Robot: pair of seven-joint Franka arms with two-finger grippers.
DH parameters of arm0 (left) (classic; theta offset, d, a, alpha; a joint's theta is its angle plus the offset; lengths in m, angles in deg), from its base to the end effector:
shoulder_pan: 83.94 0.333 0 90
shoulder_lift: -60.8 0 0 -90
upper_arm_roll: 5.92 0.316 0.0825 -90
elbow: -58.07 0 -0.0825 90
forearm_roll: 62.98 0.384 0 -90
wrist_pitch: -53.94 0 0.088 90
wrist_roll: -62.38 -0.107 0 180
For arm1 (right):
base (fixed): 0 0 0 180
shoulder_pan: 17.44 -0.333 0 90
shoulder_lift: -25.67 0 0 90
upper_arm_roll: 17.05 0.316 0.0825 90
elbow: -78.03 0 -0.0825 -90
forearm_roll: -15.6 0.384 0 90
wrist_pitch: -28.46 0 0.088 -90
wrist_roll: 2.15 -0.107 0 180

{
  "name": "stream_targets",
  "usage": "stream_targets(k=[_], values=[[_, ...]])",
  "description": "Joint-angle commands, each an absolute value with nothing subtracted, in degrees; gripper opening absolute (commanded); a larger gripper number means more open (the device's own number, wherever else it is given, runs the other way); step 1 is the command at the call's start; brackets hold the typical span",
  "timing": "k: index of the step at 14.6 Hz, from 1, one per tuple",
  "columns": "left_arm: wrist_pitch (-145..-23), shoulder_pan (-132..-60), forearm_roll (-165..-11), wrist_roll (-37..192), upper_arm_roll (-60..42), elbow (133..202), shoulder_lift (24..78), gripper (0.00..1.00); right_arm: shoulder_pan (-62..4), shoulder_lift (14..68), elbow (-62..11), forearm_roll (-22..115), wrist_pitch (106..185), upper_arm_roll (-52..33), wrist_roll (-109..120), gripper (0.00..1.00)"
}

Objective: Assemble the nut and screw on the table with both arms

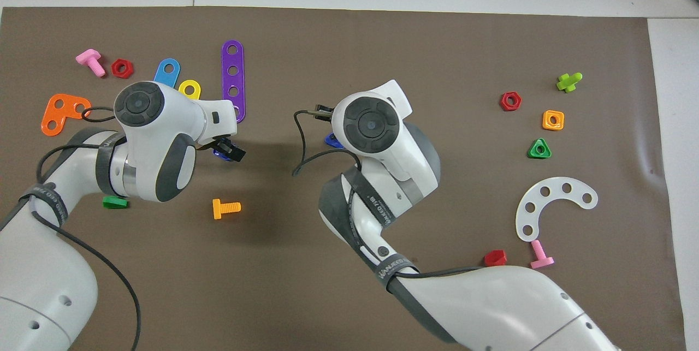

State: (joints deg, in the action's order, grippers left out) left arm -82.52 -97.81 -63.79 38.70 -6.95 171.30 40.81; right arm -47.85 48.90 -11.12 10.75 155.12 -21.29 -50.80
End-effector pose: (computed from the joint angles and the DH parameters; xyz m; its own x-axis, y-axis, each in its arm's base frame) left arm 0.5952 -0.1580 0.2971 0.7872 -0.6139 0.0583 -0.6146 -0.7888 -0.0076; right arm 0.6250 0.3121 0.4398 0.9099 -0.3372 0.2417 -0.3189 -0.9411 -0.1124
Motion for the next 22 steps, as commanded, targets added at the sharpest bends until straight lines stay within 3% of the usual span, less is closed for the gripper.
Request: stream_targets(k=[1,5,12,15,22], values=[[-81.9,-97.5,-63.9,37.7,-6.5,170.1,41.1,0.82,-43.8,43.4,-12.5,10.1,149.3,-20.6,-46.3,1.0],[-75.4,-97.3,-65.4,37.7,-6.5,164.1,39.5,0.82,-36.9,36.9,-12.5,10.9,142.2,-20.5,-35.1,1.0],[-75.3,-98.5,-65.6,37.8,-6.4,168.2,40.5,0.82,-23.4,29.4,-12.8,16.9,123.7,-20.7,-13.8,1.0],[-76.0,-99.1,-65.6,37.8,-6.4,169.6,41.0,0.82,-19.0,27.7,-12.7,16.9,122.1,-20.8,-5.5,1.0],[-77.4,-99.1,-65.6,37.8,-6.4,171.1,41.3,0.81,-18.5,23.7,-13.1,16.4,116.7,-21.3,-1.7,1.0]])
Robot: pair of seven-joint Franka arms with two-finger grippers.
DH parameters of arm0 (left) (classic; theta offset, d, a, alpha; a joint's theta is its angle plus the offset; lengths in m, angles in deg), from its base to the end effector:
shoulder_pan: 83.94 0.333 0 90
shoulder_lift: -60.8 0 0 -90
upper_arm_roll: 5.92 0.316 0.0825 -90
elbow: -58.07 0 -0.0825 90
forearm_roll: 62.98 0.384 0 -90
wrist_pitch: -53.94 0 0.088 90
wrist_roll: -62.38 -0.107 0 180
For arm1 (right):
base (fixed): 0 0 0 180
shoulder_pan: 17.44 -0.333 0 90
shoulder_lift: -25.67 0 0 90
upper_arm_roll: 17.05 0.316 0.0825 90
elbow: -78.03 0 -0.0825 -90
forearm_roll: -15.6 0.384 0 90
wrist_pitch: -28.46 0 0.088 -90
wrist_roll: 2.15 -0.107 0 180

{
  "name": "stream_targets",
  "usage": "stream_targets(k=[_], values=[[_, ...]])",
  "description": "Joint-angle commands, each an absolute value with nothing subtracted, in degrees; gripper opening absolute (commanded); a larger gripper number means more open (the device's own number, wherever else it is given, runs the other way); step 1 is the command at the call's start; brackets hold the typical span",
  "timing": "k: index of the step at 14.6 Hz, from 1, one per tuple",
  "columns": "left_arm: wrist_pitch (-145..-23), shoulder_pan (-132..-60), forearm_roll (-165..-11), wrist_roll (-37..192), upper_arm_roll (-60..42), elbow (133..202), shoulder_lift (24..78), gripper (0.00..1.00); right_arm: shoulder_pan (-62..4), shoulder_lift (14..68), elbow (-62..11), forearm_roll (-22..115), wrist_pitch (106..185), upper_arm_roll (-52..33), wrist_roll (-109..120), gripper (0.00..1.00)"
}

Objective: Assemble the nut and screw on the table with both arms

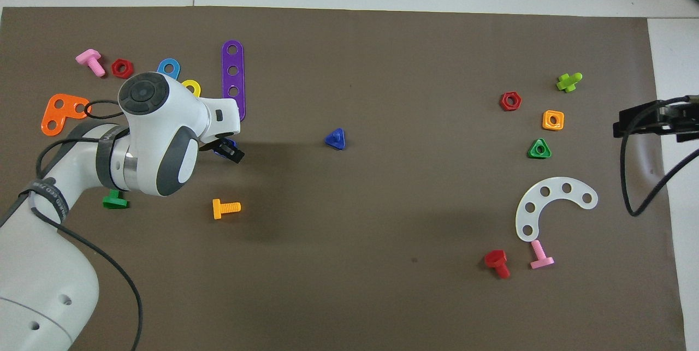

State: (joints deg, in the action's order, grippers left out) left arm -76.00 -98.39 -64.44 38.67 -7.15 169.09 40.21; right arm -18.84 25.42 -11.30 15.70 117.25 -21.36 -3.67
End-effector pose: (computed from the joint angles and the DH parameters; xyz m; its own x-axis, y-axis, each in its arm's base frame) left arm 0.5922 -0.1663 0.2970 0.7838 -0.6208 -0.0162 -0.6200 -0.7838 0.0362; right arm 0.5505 -0.0279 0.6306 0.9970 -0.0772 -0.0051 -0.0772 -0.9970 -0.0019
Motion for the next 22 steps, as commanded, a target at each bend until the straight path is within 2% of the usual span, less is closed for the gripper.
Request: stream_targets(k=[1,4,6,10,12,15,18,22], values=[[-77.9,-99.1,-65.6,37.8,-6.4,171.5,41.3,0.81,-18.5,23.7,-13.4,16.4,117.1,-21.3,-1.7,1.0],[-78.0,-99.1,-65.6,37.8,-6.4,171.8,41.4,0.76,-19.3,22.7,-15.4,15.8,116.6,-21.1,-3.3,1.0],[-78.0,-99.1,-65.6,37.8,-6.4,171.8,41.3,0.68,-18.8,22.2,-16.3,15.2,117.1,-21.1,-3.1,1.0],[-78.0,-99.4,-65.6,38.1,-6.4,171.4,41.3,0.42,-19.4,22.5,-15.7,12.3,118.2,-20.6,-3.2,1.0],[-77.9,-99.5,-65.6,38.4,-6.4,171.0,41.2,0.34,-19.4,22.8,-15.3,12.7,117.9,-20.5,-3.4,1.0],[-77.1,-99.4,-66.6,41.8,-6.4,167.5,40.4,0.33,-19.5,24.1,-11.9,14.5,112.8,-20.4,-3.6,1.0],[-73.6,-99.8,-69.5,49.3,-6.4,162.5,39.3,0.33,-19.6,24.1,-12.0,13.9,112.7,-20.3,-3.2,1.0],[-71.5,-104.8,-69.7,66.9,-6.2,157.7,38.1,0.34,-19.5,23.7,-12.8,15.0,113.3,-20.4,-3.4,1.0]])
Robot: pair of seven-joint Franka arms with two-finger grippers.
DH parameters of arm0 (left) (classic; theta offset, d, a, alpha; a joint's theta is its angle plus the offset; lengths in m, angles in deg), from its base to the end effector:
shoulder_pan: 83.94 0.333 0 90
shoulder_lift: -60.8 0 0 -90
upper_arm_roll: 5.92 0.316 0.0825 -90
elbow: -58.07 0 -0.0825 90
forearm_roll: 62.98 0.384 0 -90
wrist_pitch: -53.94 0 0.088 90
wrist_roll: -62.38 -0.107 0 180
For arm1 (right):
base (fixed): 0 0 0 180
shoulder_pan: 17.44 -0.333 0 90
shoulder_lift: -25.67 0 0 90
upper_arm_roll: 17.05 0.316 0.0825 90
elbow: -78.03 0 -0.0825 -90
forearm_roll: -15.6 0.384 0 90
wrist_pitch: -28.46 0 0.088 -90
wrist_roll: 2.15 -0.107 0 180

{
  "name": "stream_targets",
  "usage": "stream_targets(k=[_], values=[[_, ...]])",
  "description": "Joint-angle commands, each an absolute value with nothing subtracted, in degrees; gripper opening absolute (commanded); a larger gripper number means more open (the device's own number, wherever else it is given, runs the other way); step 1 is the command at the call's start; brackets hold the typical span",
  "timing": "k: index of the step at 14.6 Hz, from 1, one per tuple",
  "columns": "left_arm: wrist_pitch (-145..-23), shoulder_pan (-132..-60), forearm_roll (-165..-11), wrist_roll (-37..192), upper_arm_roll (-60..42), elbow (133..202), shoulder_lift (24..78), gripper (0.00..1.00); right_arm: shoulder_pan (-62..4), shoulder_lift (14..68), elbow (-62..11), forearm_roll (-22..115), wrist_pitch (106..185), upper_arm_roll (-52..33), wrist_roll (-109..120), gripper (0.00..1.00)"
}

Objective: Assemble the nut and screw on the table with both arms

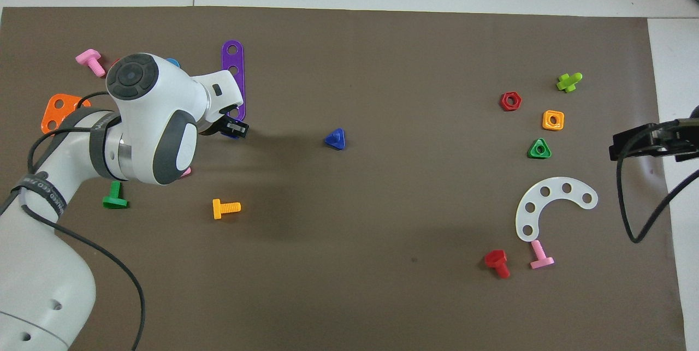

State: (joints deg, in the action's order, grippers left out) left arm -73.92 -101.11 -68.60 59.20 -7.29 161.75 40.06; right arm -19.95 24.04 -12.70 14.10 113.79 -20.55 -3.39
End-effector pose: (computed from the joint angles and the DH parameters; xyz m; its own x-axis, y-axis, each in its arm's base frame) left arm 0.6127 -0.2074 0.3490 0.9484 -0.3108 0.0620 -0.3153 -0.9451 0.0859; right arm 0.5368 -0.0128 0.6272 0.9970 -0.0409 -0.0652 -0.0392 -0.9989 0.0259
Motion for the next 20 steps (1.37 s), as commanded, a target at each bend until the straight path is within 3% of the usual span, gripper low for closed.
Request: stream_targets(k=[1,9,20], values=[[-70.8,-106.5,-69.7,70.4,-6.2,156.3,37.9,0.34,-19.6,23.7,-12.6,15.0,113.6,-20.5,-3.5,1.0],[-64.5,-115.1,-69.5,87.0,-6.1,143.7,31.1,0.34,-19.6,23.4,-13.1,15.0,113.1,-20.4,-3.2,1.0],[-65.7,-118.7,-69.0,90.5,-6.1,142.6,29.3,0.33,-19.6,23.4,-13.1,15.0,113.1,-20.4,-3.2,1.0]])
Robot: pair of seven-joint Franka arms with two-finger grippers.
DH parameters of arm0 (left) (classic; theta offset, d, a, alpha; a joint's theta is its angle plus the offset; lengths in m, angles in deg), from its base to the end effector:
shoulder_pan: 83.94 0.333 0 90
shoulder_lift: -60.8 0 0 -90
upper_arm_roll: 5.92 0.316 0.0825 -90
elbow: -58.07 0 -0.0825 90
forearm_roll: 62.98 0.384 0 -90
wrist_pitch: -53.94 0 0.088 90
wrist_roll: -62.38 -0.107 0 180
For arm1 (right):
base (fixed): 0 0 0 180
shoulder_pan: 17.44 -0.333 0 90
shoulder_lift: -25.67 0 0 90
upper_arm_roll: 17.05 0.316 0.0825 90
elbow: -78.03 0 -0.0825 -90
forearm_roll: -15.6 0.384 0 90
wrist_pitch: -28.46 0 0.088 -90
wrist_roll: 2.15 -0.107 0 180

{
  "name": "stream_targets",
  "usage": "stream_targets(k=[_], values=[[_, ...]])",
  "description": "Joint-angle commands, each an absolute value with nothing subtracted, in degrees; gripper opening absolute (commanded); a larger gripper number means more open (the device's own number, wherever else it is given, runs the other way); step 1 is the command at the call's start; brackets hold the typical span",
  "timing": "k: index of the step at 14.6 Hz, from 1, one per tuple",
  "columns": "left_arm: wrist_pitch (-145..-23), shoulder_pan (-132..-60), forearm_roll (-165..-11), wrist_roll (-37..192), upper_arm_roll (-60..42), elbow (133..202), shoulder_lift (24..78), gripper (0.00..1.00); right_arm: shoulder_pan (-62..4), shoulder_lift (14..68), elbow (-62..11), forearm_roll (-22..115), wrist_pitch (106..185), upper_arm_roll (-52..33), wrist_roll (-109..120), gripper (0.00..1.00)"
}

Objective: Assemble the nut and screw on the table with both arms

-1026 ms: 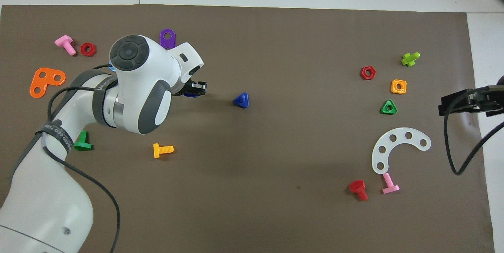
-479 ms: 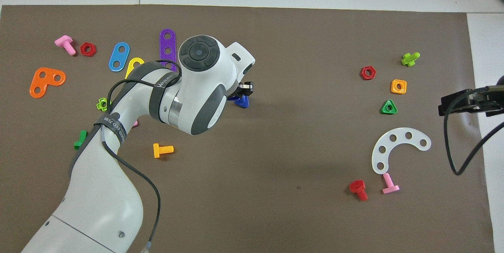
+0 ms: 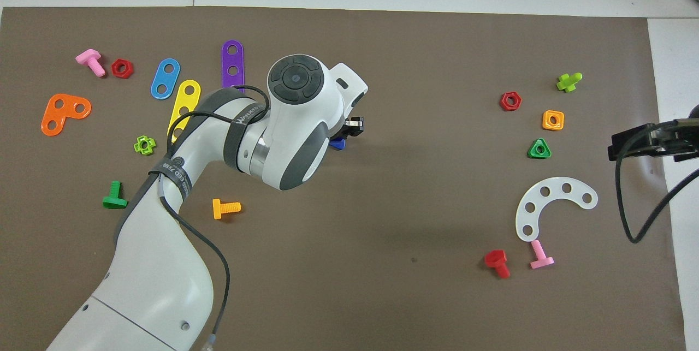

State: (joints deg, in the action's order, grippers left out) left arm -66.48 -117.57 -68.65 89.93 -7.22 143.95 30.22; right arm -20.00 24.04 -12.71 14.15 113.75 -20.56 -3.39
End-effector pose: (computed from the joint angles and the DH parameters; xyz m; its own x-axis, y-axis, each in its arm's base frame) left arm 0.5789 -0.4069 0.3655 0.9969 -0.0772 0.0126 -0.0782 -0.9898 0.1193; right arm 0.5367 -0.0123 0.6271 0.9970 -0.0401 -0.0661 -0.0385 -0.9989 0.0250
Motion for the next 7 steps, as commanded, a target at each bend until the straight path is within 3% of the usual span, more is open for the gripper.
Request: stream_targets(k=[1,7], values=[[-65.7,-118.7,-69.0,90.6,-6.1,142.6,29.3,0.33,-19.6,23.4,-13.1,15.0,113.1,-20.4,-3.1,1.0],[-68.7,-118.9,-69.0,90.7,-6.1,144.7,29.2,0.32,-19.6,23.4,-13.1,15.0,113.1,-20.4,-3.1,1.0]])
